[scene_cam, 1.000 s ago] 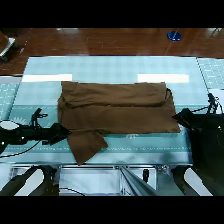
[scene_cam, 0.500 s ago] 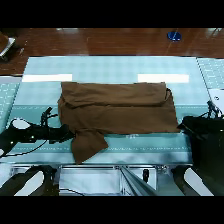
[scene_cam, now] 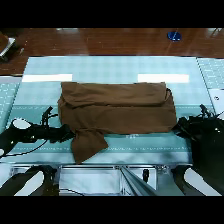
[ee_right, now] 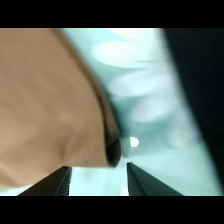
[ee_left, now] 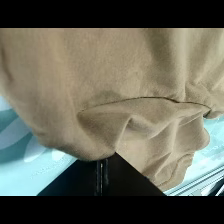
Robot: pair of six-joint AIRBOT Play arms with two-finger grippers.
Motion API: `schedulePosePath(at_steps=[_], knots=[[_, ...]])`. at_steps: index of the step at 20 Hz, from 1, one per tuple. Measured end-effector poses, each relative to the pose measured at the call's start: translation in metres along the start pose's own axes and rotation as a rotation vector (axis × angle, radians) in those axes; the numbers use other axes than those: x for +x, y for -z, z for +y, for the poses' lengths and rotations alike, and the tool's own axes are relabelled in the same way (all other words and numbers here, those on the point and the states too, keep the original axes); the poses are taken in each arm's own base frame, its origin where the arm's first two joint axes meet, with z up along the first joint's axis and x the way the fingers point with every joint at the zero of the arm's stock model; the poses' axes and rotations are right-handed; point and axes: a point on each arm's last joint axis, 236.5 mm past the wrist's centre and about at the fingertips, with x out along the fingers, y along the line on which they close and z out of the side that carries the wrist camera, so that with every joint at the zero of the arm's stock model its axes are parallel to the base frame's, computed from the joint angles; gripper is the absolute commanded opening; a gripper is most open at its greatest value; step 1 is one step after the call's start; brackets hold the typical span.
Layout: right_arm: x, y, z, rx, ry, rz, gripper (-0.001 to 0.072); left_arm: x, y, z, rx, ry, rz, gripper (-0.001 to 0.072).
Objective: Fold the shirts.
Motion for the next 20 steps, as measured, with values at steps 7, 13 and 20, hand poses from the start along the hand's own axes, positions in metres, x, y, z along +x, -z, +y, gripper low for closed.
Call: schedulePosePath(at_steps=[7, 13, 20], knots=[[0.001, -0.031, 0.027, 0.023, -0.121, -0.118, 0.0142, 0.0, 0.0, 0.0, 0.0, -0.001, -0.002, 0.0017], [-0.013, -0.042, 0.052, -0.095, -0.201, -0.156, 0.0027, -0.02, -0.037, -0.009, 0.051, -0.013, -0.093, 0.0017], [-0.061, -0.09, 0.097, -0.188, -0.278, -0.257, 0.0027, -0.106, -0.141, -0.065, 0.118, 0.05, -0.345, 0.0016]])
